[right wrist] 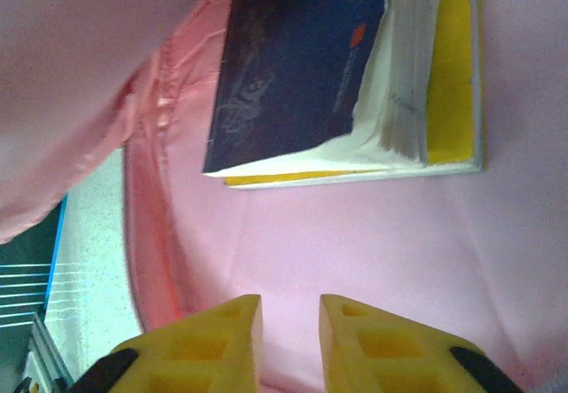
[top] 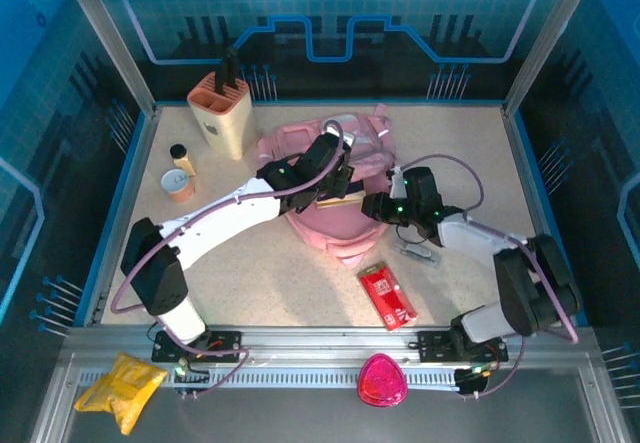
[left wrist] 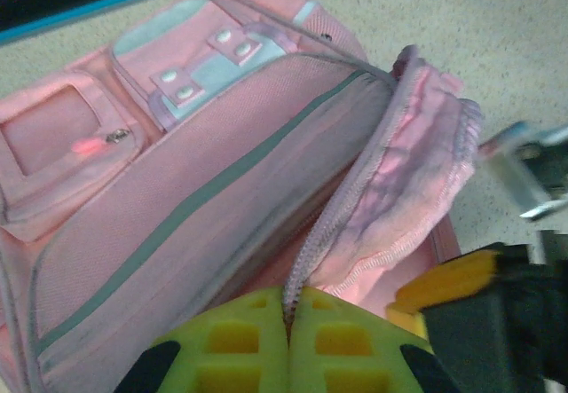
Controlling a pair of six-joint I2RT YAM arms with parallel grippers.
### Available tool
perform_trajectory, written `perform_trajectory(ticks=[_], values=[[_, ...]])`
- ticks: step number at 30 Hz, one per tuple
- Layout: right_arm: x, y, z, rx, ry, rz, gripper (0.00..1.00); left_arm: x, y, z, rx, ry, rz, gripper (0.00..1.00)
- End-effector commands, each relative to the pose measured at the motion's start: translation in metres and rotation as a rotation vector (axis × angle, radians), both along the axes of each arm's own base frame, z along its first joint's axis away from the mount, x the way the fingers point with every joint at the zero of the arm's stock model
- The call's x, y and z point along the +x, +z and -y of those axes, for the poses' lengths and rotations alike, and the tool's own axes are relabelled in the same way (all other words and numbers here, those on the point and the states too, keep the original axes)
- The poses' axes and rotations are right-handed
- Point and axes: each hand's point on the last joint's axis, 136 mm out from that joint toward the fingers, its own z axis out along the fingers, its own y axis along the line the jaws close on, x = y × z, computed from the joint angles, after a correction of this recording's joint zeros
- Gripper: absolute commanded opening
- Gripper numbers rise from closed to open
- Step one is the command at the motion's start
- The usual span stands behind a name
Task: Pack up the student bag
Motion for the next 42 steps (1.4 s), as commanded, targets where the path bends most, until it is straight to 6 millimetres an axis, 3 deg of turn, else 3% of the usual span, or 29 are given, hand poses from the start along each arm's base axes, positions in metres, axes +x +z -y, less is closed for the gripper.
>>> perform_trajectory(ticks=[1,4,7,12,17,23,29,33,42], values=[[-0.022,-0.001,0.011,-0.029,0.005,-0.018,0.27,-0.002,-0.008,0.008,-0.069,0.019,-0.047,0.0],[-0.042,0.007,0.022,-0.056,0.001,-0.019,0.33,-0.017,-0.023,0.01,-0.121,0.005,-0.115,0.08],[-0.06,0.011,0.029,-0.079,0.023,-0.025,0.37,-0.03,-0.03,0.001,-0.162,0.006,-0.116,0.29],[-0.088,0.008,0.026,-0.067,0.09,-0.089,0.42,-0.045,-0.029,-0.035,-0.278,0.081,-0.109,0.49],[-0.101,-0.003,0.009,-0.017,0.13,-0.162,0.45,-0.038,-0.049,-0.095,-0.399,0.257,-0.184,0.58],[-0.109,-0.012,-0.016,-0.013,0.189,-0.188,0.48,-0.017,-0.081,-0.154,-0.388,0.471,-0.221,0.61],[-0.112,-0.02,-0.026,-0.018,0.208,-0.21,0.49,0.016,-0.106,-0.193,-0.442,0.617,-0.227,0.59],[-0.114,-0.026,-0.028,-0.026,0.211,-0.227,0.5,0.039,-0.121,-0.198,-0.495,0.637,-0.244,0.58],[-0.099,-0.035,-0.031,-0.06,0.194,-0.218,0.51,0.082,-0.154,-0.186,-0.484,0.62,-0.29,0.48]])
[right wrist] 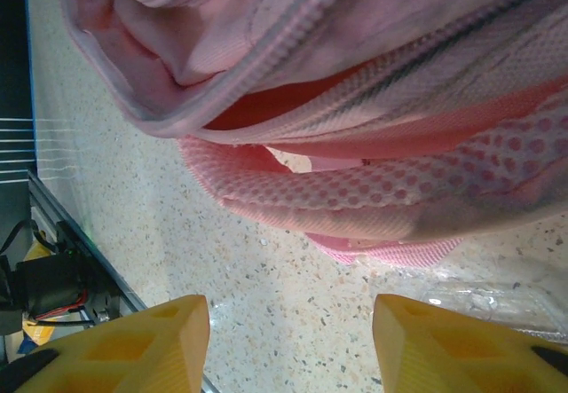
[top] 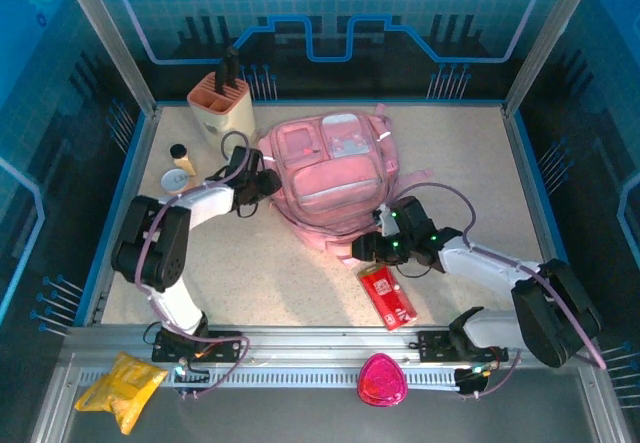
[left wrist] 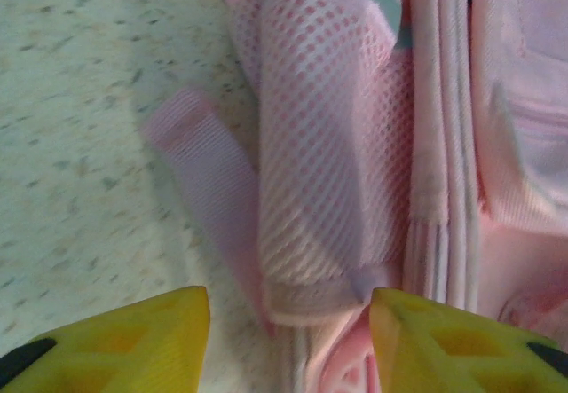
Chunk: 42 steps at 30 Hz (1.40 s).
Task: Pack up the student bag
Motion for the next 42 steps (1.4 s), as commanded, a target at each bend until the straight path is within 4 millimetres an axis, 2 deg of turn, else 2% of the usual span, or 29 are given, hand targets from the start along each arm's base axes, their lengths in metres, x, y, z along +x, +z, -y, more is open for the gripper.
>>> perform_trajectory(ticks=[1,4,7,12,17,21,22,25,29,32,34,37,42], values=[[0.013,0.004,-0.006,-0.008,-0.006,0.042,0.51,0.026,0.009,0.008,-0.036,-0.008,0.05,0.45],[0.025,0.003,-0.006,-0.013,-0.027,0.059,0.52,0.031,0.001,0.009,-0.024,-0.021,0.025,0.33],[0.042,0.001,-0.004,-0.045,-0.045,0.099,0.52,0.031,0.001,0.007,-0.014,-0.019,0.029,0.23],[0.076,0.006,0.005,-0.039,-0.082,0.131,0.52,0.017,0.002,0.003,-0.02,-0.019,0.018,0.0],[0.112,0.004,0.025,-0.08,-0.121,0.168,0.53,-0.01,0.005,0.009,-0.102,-0.015,0.003,0.0],[0.144,0.004,0.029,-0.053,-0.142,0.171,0.55,-0.036,0.001,0.013,-0.161,0.013,-0.007,0.0],[0.154,0.01,0.028,-0.043,-0.144,0.182,0.55,-0.041,0.0,0.018,-0.177,0.007,-0.009,0.0],[0.17,0.016,0.03,-0.069,-0.161,0.199,0.57,-0.055,-0.001,0.026,-0.177,0.007,-0.024,0.0],[0.168,0.026,0.036,-0.115,-0.152,0.225,0.62,-0.065,0.002,0.028,-0.211,0.052,-0.049,0.0],[0.158,0.027,0.05,-0.183,-0.181,0.202,0.68,-0.072,0.005,0.032,-0.227,0.091,-0.044,0.0],[0.149,0.034,0.057,-0.207,-0.192,0.211,0.72,-0.076,0.007,0.038,-0.243,0.096,-0.052,0.0],[0.132,0.043,0.065,-0.248,-0.192,0.227,0.78,-0.085,0.006,0.033,-0.24,0.156,-0.071,0.0],[0.097,0.05,0.069,-0.392,-0.104,0.25,0.8,-0.097,0.007,0.033,-0.282,0.196,-0.056,0.0]])
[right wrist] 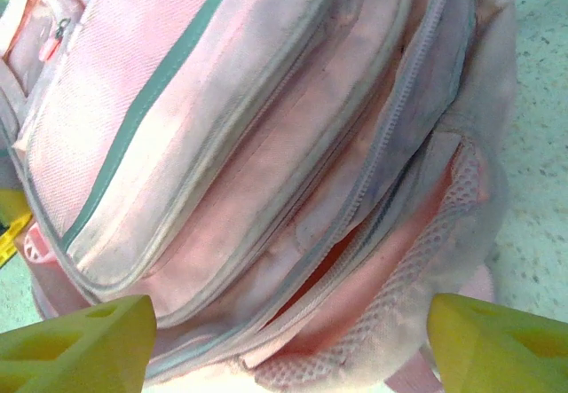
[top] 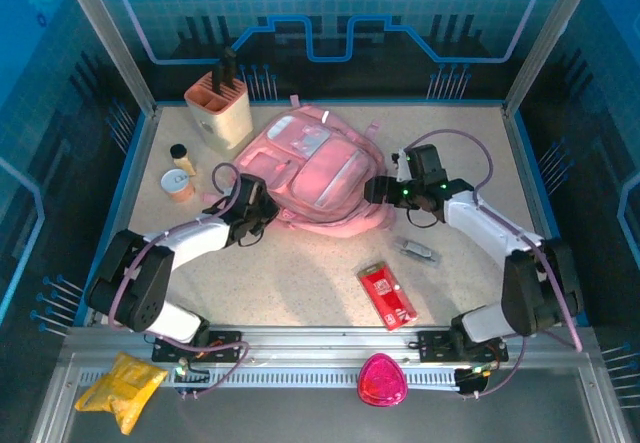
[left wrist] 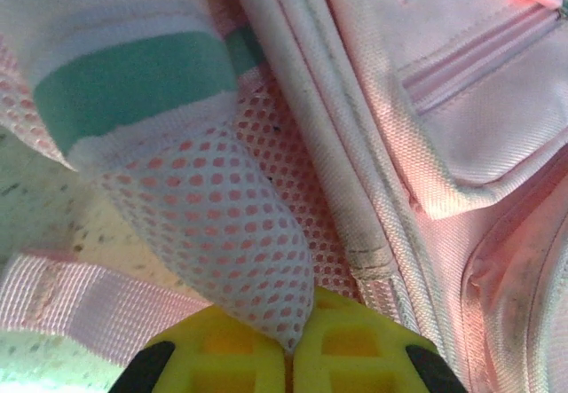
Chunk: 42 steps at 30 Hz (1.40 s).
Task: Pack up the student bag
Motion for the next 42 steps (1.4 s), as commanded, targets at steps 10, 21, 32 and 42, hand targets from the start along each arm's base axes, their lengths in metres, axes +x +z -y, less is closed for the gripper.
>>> perform_trajectory(ticks=[10,21,32,42], values=[[-0.102,-0.009,-0.102,-0.118,0.374,0.026,0.73,-0.033,0.019,0.018,-0.101,0.026,0.02,0.0],[-0.12,-0.027,-0.194,0.054,0.455,0.06,0.54,-0.041,0.03,0.037,-0.164,0.012,0.056,0.0],[-0.086,-0.045,-0.186,0.049,0.387,0.115,0.54,-0.041,0.03,0.042,-0.146,0.019,0.043,0.0],[-0.027,-0.021,-0.158,0.05,0.432,0.143,0.58,-0.038,0.024,0.064,-0.163,0.002,0.025,0.0]])
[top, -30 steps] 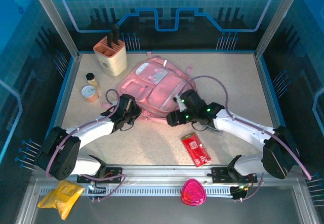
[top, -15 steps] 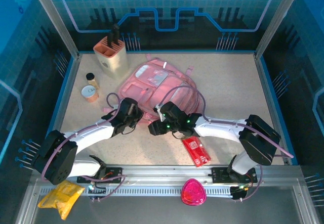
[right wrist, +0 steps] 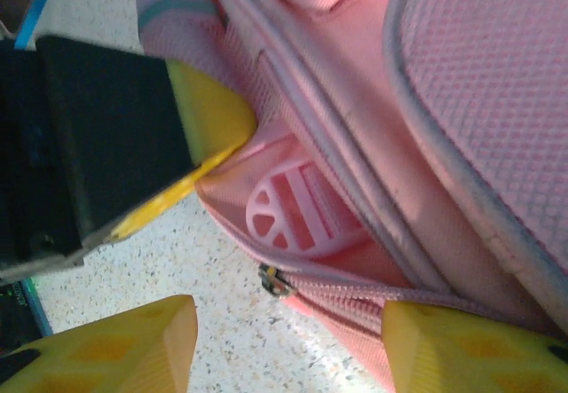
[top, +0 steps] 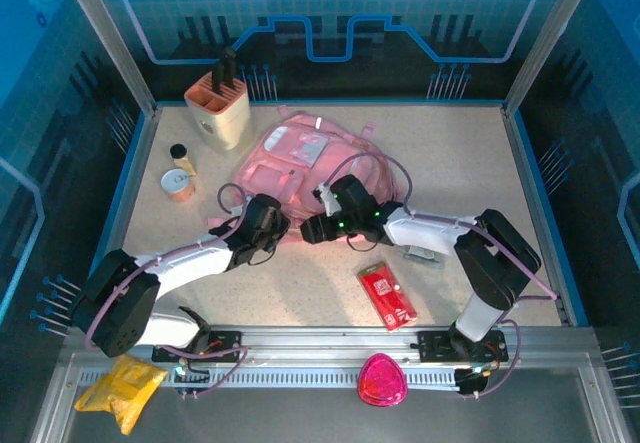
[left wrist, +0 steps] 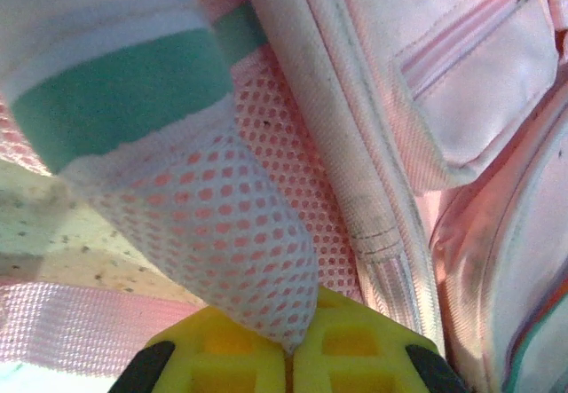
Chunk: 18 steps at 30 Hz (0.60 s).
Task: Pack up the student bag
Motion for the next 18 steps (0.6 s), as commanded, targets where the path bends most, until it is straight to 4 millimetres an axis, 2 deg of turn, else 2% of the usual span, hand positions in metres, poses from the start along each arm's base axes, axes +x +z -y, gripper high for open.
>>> perform_trajectory(ticks=[1,4,6,9,15,18], values=[[0.03,0.018,0.014,-0.02,-0.021,0.111,0.58,0.002,0.014,0.027,-0.063,-0.069,0.004,0.0],[0.011,0.01,0.018,-0.032,-0.007,0.065,0.58,0.007,0.02,0.031,-0.069,-0.068,0.015,0.0],[0.0,0.002,0.027,-0.078,-0.035,0.045,0.56,0.01,0.023,0.031,-0.061,-0.063,0.024,0.0],[-0.008,0.0,0.033,-0.115,-0.053,0.036,0.53,0.01,0.022,0.032,-0.049,-0.072,0.022,0.0],[-0.034,-0.006,0.02,-0.176,-0.063,0.016,0.5,0.01,0.02,0.032,-0.057,-0.064,0.022,0.0],[-0.033,-0.011,0.015,-0.205,-0.118,0.015,0.46,0.009,0.019,0.032,-0.067,-0.059,0.022,0.0]])
